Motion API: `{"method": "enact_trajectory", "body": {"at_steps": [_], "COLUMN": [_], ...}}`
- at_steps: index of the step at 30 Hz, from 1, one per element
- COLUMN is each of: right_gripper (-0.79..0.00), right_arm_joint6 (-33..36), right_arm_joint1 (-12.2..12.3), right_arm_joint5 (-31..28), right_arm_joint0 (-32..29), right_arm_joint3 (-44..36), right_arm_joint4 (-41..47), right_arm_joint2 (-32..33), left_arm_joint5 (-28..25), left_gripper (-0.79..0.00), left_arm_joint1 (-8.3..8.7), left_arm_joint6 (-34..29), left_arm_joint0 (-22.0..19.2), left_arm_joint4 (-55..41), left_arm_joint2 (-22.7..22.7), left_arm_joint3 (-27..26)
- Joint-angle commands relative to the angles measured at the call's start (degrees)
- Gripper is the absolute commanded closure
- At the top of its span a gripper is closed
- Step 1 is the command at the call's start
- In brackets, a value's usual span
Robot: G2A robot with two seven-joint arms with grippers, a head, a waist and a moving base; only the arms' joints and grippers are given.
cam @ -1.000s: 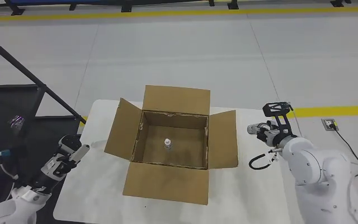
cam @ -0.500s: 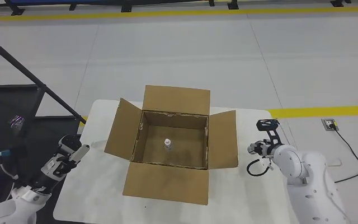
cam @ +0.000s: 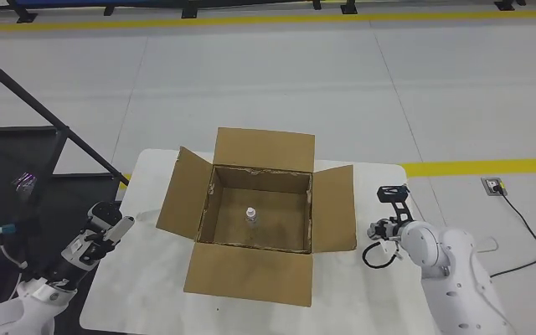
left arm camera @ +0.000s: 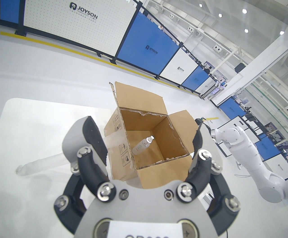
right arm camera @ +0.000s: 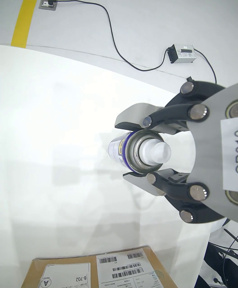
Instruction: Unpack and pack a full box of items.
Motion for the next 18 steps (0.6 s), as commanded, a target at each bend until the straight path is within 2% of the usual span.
{"method": "enact_trajectory", "body": {"at_steps": [1, 6, 7, 8, 11, 13, 15, 17, 18], "right_gripper": [-0.376, -0.403, -0.499, -0.545, -0.646, -0.662, -0.767, -0.711, -0.736], "right_arm_joint6": [-0.1, -0.1, -0.1, -0.1, -0.4, -1.3, -2.4, -4.1, -4.9], "right_arm_joint1": [0.0, 0.1, 0.1, 0.1, 0.1, 0.2, 0.4, 0.6, 0.6], "right_arm_joint5": [0.1, 0.1, 0.2, 0.2, 0.5, 0.9, 1.9, 3.7, 4.5], "right_arm_joint0": [0.0, 0.0, 0.0, 0.0, 0.0, -0.3, -0.8, -1.6, -2.1], "right_arm_joint3": [0.3, 0.7, 0.8, 0.8, 0.2, -1.4, -4.2, -9.2, -12.1], "right_arm_joint4": [0.4, 0.9, 1.0, 1.0, 1.5, 1.9, 1.0, -2.8, -3.4], "right_arm_joint2": [-0.1, -0.2, -0.3, -0.3, -0.3, 0.2, 1.1, 1.9, 2.2], "left_arm_joint5": [0.0, 0.0, 0.0, 0.0, 0.0, 0.0, 0.0, 0.0, 0.2], "left_gripper": [-0.785, -0.785, -0.785, -0.785, -0.785, -0.785, -0.785, -0.785, -0.785], "left_arm_joint1": [0.0, 0.0, 0.0, 0.0, 0.0, 0.0, 0.0, 0.0, -0.01], "left_arm_joint6": [0.0, 0.0, 0.0, 0.0, 0.0, 0.0, 0.0, 0.0, 0.3], "left_arm_joint0": [0.0, 0.0, 0.0, 0.0, 0.0, 0.0, 0.0, 0.0, 0.1], "left_arm_joint4": [0.0, 0.0, 0.0, 0.0, 0.0, 0.0, 0.0, 0.0, 0.1], "left_arm_joint2": [0.0, 0.0, 0.0, 0.0, 0.0, 0.0, 0.0, 0.0, 0.3], "left_arm_joint3": [0.0, 0.0, 0.0, 0.0, 0.0, 0.0, 0.0, 0.0, -0.2]}}
